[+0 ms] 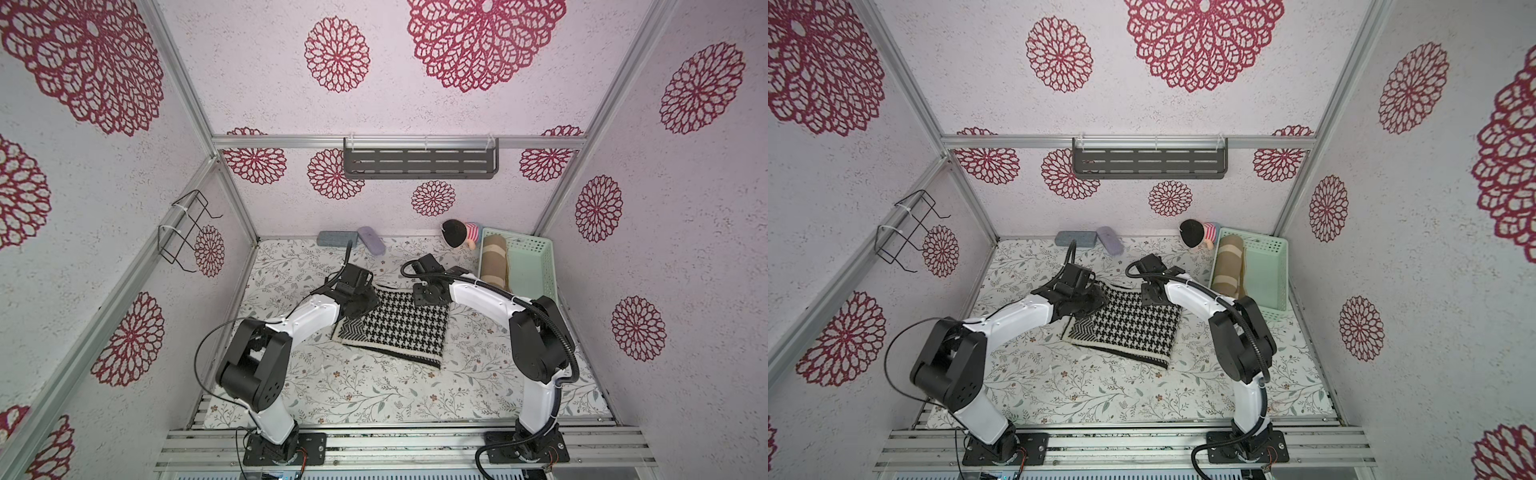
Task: Roll up the scarf and place it into the basket
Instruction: Adjust the scarf at the center of the board.
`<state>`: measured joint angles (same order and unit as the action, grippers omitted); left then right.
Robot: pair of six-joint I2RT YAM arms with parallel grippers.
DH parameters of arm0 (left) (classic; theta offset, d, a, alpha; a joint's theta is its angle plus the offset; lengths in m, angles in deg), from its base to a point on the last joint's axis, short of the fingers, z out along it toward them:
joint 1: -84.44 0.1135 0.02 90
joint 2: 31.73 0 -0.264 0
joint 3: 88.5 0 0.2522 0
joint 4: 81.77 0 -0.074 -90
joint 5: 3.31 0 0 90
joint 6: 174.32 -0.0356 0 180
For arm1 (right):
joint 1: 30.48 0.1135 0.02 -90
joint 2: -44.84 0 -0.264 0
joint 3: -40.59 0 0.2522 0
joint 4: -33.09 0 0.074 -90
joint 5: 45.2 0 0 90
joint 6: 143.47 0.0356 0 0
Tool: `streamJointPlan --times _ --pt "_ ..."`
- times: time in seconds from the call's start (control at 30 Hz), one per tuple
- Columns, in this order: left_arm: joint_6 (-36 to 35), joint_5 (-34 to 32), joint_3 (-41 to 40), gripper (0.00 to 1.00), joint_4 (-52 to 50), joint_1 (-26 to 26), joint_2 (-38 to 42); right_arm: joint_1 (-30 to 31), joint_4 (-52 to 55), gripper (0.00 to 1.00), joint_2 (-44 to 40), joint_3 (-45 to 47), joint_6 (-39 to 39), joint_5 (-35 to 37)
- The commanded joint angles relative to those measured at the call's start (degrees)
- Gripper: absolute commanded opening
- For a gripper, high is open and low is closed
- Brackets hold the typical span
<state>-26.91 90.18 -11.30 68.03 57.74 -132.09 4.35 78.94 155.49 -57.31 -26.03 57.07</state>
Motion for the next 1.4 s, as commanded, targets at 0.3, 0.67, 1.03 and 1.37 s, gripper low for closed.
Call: streamJointPlan --times 0.3,0.67,1.03,1.37 --pt "-1.8 2.6 7.5 0.34 4.8 7.5 -16.3 -2.9 -3.2 0.57 1.4 7.5 1.8 -2.9" --pt "-10.6 7.8 25.4 0.35 0.6 10.8 -29.8 4.3 -12.9 0.57 -6.6 22.3 20.9 -8.6" --pt "-20.6 10.3 36.4 0.58 -5.0 11.1 -24.2 15.3 -6.0 0.71 -12.6 16.5 22.8 3.2" --pt "-15.1 2.3 7.4 0.68 -2.0 2.4 1.3 10.2 -0.4 0.70 -12.1 13.9 12.1 0.5"
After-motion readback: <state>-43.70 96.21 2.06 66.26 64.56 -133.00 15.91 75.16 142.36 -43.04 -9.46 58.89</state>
